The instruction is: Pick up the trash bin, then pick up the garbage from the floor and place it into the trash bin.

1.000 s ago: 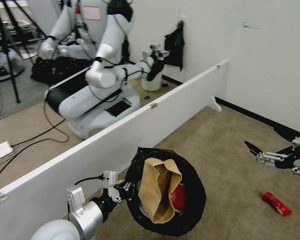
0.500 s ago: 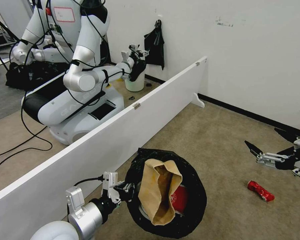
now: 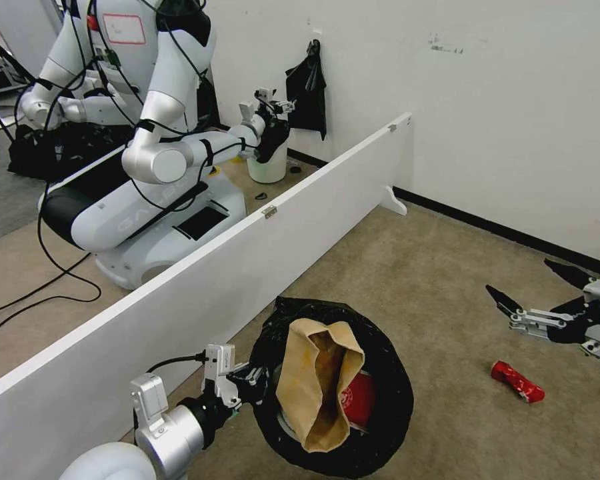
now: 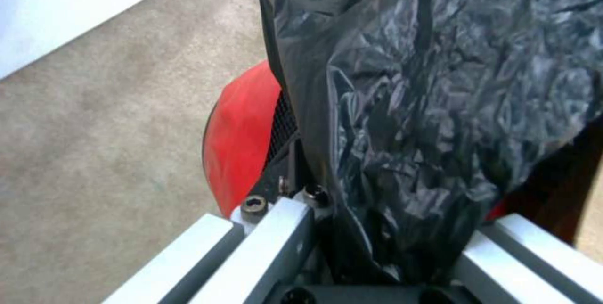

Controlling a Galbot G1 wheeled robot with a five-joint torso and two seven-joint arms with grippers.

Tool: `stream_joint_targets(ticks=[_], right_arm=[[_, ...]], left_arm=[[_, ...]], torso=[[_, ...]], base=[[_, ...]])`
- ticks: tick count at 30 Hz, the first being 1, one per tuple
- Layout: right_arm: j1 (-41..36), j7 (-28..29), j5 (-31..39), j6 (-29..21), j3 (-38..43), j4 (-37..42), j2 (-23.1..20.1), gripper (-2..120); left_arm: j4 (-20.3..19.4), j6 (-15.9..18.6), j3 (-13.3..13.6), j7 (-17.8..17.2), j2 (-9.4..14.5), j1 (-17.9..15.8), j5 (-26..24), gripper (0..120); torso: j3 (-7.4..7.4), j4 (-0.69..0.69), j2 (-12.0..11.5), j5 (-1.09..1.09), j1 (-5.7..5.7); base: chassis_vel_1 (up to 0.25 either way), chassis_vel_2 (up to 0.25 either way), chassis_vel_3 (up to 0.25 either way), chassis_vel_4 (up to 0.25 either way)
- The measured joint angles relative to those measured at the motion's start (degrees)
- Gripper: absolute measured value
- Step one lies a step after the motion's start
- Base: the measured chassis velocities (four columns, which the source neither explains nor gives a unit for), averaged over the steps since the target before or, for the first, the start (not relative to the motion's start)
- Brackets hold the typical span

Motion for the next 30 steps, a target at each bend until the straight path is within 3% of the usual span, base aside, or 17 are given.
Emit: stream_joint_targets(ticks=[8,11,14,15,30], right_arm=[[0.0,-0.1,-0.3,0.7,-0.2,-0.4,0.2,100],[0.1,-0.1,-0.3,0.9,-0.3,-0.5,0.3,100],[0.1,-0.2,-0.5,1.0,-0.3,-0.5,0.4,100],[0.1,-0.2,-0.5,1.0,-0.4,-0.5,0.5,100],[0.4,-0.3,-0.9,1.5,-1.0,-0.8,0.3,100]], left_arm=[[0.0,0.0,0.0,0.0,0.0,-0.2,-0.2,0],[0.1,0.0,0.0,0.0,0.0,-0.2,-0.2,0],[0.2,0.0,0.0,0.0,0.0,-0.3,-0.3,0],[0.2,0.0,0.0,0.0,0.0,-0.3,-0.4,0],[0.4,0.0,-0.2,-0.1,-0.3,-0.5,-0.5,0]], torso=[[0.0,-0.01,0.0,-0.02,0.0],[0.0,-0.02,0.0,0.06,0.0],[0.0,-0.01,0.0,-0.01,0.0],[0.0,-0.01,0.0,0.07,0.0],[0.0,0.0,0.0,0.01,0.0]], base=[[-0.196,-0.194,0.201,0.185],[-0.248,-0.234,0.229,0.246],[-0.216,-0.221,0.21,0.177],[-0.087,-0.134,0.149,0.153],[0.007,-0.005,0.005,0.007]])
